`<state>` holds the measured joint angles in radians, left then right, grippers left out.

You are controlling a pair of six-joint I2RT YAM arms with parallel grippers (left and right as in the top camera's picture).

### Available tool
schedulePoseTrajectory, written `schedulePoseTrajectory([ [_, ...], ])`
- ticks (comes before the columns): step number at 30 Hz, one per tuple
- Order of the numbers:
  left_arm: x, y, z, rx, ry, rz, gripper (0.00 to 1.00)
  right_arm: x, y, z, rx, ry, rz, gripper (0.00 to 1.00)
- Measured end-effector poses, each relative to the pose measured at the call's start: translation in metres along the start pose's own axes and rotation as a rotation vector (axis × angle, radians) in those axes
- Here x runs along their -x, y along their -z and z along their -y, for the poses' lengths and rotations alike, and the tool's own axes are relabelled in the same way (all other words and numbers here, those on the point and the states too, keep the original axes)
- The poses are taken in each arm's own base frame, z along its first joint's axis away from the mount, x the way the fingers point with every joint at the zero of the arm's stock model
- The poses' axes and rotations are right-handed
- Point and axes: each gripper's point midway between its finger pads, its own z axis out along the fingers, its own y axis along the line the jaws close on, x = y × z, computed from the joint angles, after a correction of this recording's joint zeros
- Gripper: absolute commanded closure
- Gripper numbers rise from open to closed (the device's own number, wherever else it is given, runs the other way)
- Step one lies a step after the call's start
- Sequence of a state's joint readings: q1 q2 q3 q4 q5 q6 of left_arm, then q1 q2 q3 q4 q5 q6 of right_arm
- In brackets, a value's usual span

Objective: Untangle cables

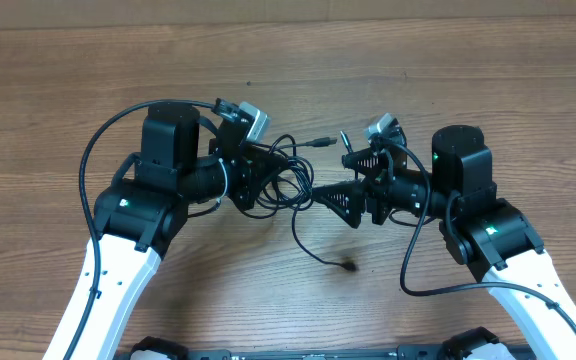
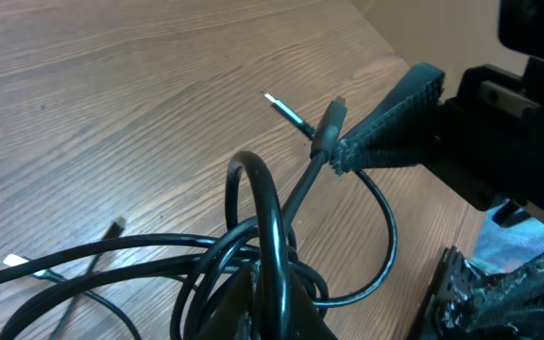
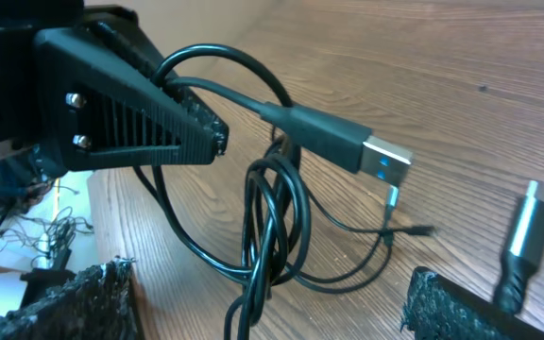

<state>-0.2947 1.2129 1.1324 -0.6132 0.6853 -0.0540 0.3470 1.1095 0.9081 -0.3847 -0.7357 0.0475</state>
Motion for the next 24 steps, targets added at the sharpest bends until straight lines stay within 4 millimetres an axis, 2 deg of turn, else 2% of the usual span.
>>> schedulePoseTrajectory([
  [18,0.003,0.0,0.008,-0.046,-0.017,0.01,0.96,-0.012,0.0,-0.001,0.01,0.003,-0.045,0.05],
  [24,0.003,0.0,0.008,-0.045,-0.017,0.01,0.96,-0.023,0.002,0.018,-0.101,-0.048,-0.081,0.05],
])
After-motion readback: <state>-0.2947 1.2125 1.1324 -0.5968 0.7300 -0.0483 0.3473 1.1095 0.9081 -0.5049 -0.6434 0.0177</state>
